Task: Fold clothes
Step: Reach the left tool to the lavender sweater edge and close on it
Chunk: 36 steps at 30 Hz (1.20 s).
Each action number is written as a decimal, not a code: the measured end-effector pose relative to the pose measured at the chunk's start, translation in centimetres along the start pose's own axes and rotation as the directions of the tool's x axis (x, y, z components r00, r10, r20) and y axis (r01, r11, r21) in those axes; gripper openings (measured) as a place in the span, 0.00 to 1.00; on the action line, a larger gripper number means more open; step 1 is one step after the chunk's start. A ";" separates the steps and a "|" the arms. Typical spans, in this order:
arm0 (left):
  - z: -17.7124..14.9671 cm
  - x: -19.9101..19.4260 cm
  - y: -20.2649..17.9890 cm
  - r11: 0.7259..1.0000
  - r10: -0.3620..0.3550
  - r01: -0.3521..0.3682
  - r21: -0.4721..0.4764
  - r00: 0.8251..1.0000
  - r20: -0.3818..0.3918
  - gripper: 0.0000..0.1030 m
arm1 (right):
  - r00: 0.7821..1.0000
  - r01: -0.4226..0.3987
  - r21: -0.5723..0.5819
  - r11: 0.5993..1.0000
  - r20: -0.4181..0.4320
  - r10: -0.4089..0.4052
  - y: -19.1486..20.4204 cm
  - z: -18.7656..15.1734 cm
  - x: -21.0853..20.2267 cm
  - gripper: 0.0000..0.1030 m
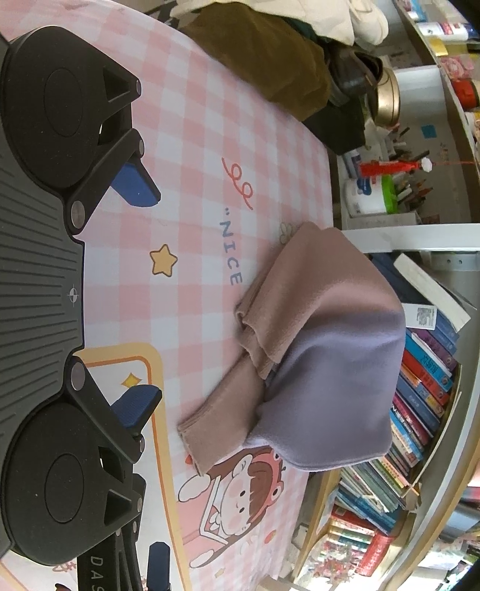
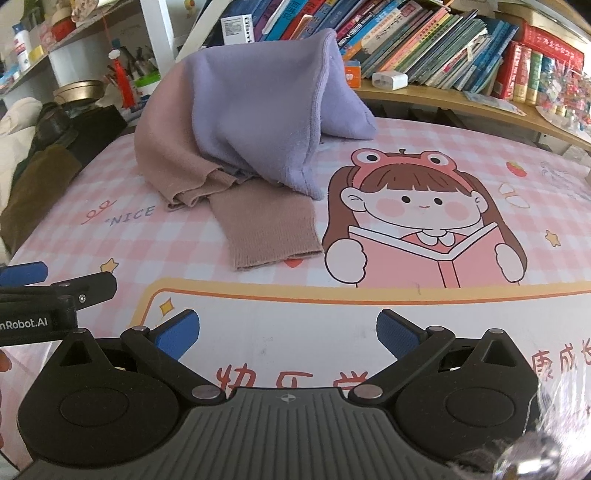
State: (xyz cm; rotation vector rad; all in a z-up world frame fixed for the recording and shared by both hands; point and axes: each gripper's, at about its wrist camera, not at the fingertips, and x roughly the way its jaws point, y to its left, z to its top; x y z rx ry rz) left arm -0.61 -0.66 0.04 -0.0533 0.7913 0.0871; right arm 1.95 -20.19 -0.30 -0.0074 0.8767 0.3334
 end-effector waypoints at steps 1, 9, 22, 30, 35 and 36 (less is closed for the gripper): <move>-0.1 -0.1 -0.2 1.000 0.006 -0.006 -0.002 1.000 -0.002 1.00 | 1.000 -0.007 -0.002 1.000 -0.001 0.007 -0.2 0.0 0.0 1.00; -0.1 -1.0 -4.0 0.998 0.064 -0.064 -0.009 0.998 0.019 1.00 | 0.998 -0.069 -0.013 0.998 0.002 0.069 -3.6 -0.1 -0.8 1.00; 1.5 -1.1 -11.8 0.985 0.169 -0.171 0.010 0.981 0.099 1.00 | 0.976 -0.218 0.104 0.970 0.047 0.214 -13.3 0.0 -2.8 1.00; 6.3 3.0 -16.4 0.979 0.173 -0.187 0.081 0.973 0.153 1.00 | 0.977 -0.212 0.229 0.950 0.012 0.215 -17.9 -0.3 -3.0 1.00; 9.8 6.2 -19.3 0.973 0.171 -0.195 0.124 0.969 0.179 1.00 | 0.972 -0.226 0.276 0.934 0.009 0.233 -19.5 -0.6 -3.4 1.00; 10.3 6.9 -19.8 0.968 0.187 -0.212 0.131 0.965 0.183 1.00 | 0.971 -0.231 0.292 0.928 0.003 0.241 -19.8 -0.7 -3.5 1.00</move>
